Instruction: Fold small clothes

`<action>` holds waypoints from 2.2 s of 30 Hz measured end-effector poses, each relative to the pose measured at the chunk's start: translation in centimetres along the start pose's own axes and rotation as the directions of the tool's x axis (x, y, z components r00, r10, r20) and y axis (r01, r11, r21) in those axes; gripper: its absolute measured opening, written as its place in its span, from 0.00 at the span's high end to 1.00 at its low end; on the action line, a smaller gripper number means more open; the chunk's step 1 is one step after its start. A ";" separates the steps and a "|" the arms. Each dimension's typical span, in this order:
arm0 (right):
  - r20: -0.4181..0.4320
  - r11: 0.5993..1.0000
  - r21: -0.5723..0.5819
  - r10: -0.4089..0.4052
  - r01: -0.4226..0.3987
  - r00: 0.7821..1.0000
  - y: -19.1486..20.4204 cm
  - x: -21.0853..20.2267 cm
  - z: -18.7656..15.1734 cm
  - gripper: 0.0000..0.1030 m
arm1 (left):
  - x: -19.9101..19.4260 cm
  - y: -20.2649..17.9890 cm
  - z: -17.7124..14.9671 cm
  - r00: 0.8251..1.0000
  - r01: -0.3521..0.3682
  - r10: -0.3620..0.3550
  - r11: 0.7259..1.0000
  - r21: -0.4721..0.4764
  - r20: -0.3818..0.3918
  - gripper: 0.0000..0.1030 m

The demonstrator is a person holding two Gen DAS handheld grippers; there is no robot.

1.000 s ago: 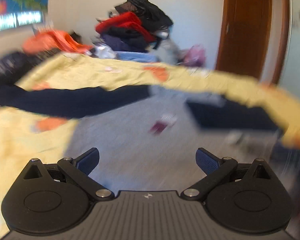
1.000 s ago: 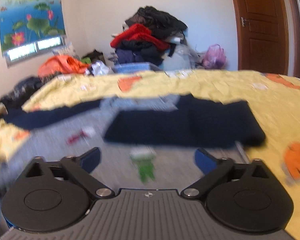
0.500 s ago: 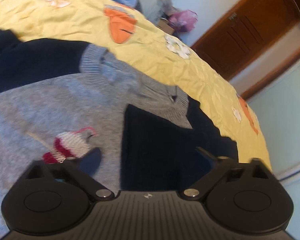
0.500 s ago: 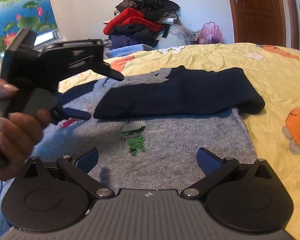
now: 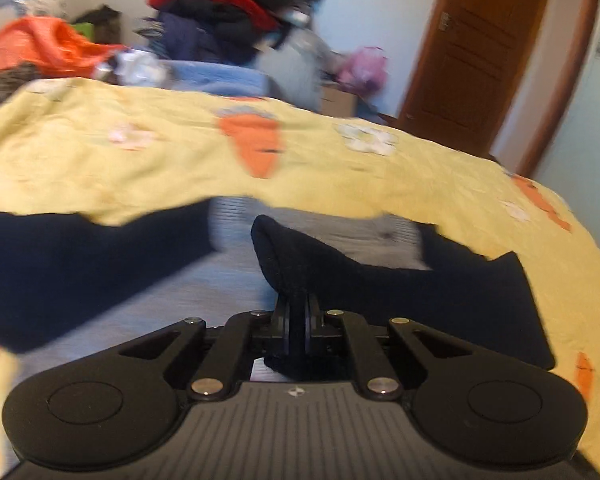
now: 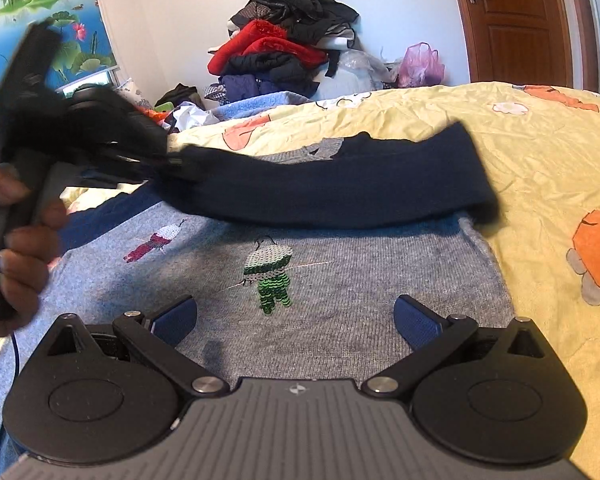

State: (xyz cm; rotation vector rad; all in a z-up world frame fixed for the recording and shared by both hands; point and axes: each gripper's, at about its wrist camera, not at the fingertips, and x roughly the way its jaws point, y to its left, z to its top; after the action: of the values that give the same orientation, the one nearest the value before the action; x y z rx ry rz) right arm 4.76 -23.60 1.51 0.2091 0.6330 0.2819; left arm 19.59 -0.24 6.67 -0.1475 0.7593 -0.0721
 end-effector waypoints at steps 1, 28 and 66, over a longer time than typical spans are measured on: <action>-0.001 1.000 -0.002 -0.001 0.001 1.000 0.0 0.0 0.0 0.00 | 0.0 1.1 -0.3 0.999 -0.034 0.034 0.999 0.001 -0.005 0.94; -0.111 0.974 -0.141 -0.195 0.179 0.975 -0.4 11.5 8.8 0.00 | 2.6 3.2 -3.8 0.995 -0.083 0.084 0.996 -0.025 0.046 0.88; -0.045 0.971 -0.175 -0.173 0.163 0.984 -1.0 11.1 7.7 0.00 | -0.9 48.8 -0.8 0.971 -0.058 0.214 0.651 -0.757 0.109 0.67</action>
State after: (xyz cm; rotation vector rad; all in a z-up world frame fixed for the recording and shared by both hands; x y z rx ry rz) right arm 18.15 -21.80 1.14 -0.0185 0.6777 0.1782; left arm 18.94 47.96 -1.02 -0.8886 0.5632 0.4154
